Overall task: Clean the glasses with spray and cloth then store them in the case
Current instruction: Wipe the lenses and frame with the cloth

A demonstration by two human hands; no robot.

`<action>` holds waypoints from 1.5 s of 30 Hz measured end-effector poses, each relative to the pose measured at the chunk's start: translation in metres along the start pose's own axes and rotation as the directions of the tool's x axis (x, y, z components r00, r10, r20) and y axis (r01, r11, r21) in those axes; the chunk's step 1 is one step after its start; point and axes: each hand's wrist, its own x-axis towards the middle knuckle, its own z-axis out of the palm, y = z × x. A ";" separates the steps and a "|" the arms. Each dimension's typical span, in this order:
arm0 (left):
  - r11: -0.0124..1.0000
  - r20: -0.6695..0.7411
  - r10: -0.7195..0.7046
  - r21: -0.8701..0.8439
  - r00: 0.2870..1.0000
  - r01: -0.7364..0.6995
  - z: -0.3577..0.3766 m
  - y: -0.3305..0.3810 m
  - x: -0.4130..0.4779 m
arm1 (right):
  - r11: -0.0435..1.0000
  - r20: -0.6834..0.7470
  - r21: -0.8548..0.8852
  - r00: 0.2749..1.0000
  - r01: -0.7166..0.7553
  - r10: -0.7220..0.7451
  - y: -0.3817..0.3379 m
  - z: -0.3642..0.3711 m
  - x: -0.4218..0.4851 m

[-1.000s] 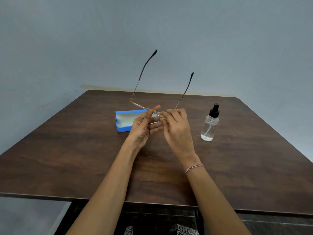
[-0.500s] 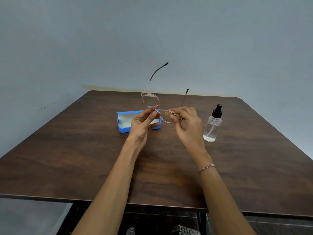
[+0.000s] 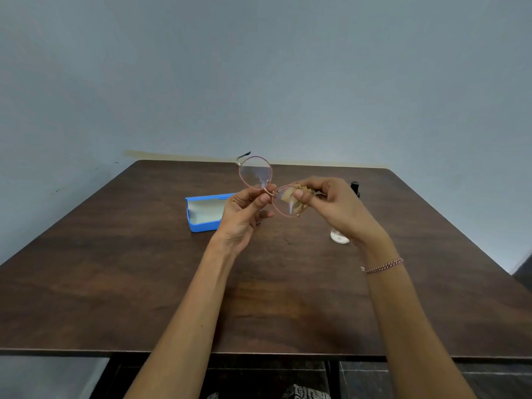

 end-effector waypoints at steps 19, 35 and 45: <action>0.996 0.224 0.004 -0.092 0.975 0.017 0.011 -0.004 0.037 | 0.944 -0.149 0.331 0.988 0.008 0.044 0.023 0.001 0.024; 0.983 0.150 0.073 -0.177 0.986 -0.046 0.011 -0.002 0.036 | 0.855 -0.414 -0.270 0.748 0.444 -0.519 0.021 0.037 0.017; 0.977 0.119 0.041 -0.214 0.992 -0.015 0.006 0.000 0.036 | 0.847 -0.393 -0.378 0.764 0.373 -0.512 0.021 0.043 0.017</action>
